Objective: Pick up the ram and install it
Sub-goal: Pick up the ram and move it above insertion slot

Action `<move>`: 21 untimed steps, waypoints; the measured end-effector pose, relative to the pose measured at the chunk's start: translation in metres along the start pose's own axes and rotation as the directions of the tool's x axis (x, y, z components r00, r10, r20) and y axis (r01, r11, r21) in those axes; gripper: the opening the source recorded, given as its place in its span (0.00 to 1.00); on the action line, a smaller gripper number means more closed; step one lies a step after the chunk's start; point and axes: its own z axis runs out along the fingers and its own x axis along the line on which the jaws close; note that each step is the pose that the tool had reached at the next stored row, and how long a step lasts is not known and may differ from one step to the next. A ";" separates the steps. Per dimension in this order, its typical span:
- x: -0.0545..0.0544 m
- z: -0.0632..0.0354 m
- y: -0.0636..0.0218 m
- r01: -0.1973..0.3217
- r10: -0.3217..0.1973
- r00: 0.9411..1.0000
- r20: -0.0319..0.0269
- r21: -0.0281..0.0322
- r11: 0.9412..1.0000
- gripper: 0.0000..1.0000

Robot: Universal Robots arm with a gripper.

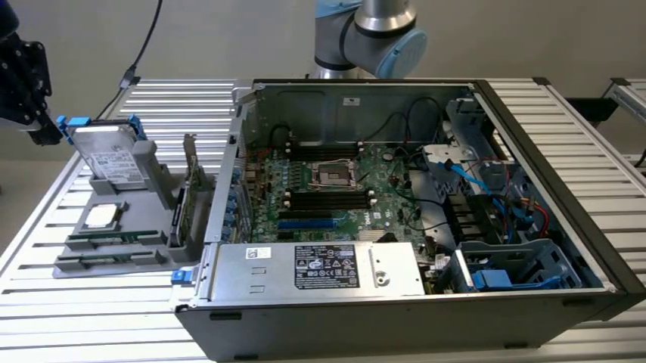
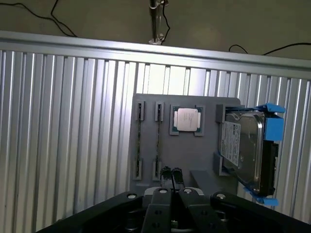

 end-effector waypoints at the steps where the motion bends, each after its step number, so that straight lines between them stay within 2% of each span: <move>1: 0.000 0.0001 0.0000 0.000 0.000 1.000 0.000 0.000 1.000 0.11; 2: 0.000 0.0001 0.0000 0.000 0.000 1.000 0.000 0.000 1.000 0.18; 3: 0.000 0.0001 0.0000 0.000 0.000 1.000 0.000 0.000 1.000 0.18; 5: 0.000 0.0001 0.0000 0.000 0.000 1.000 0.000 0.000 1.000 0.30; 8: 0.000 0.0001 0.0000 0.000 0.000 1.000 0.000 0.000 1.000 0.36; 10: 0.000 0.0001 0.0000 0.000 0.000 1.000 0.000 0.000 1.000 0.48; 13: 0.000 0.0004 0.0003 0.000 0.000 1.000 0.000 0.000 1.000 0.48; 21: 0.003 0.0120 0.0056 0.000 0.000 1.000 0.000 0.008 1.000 0.48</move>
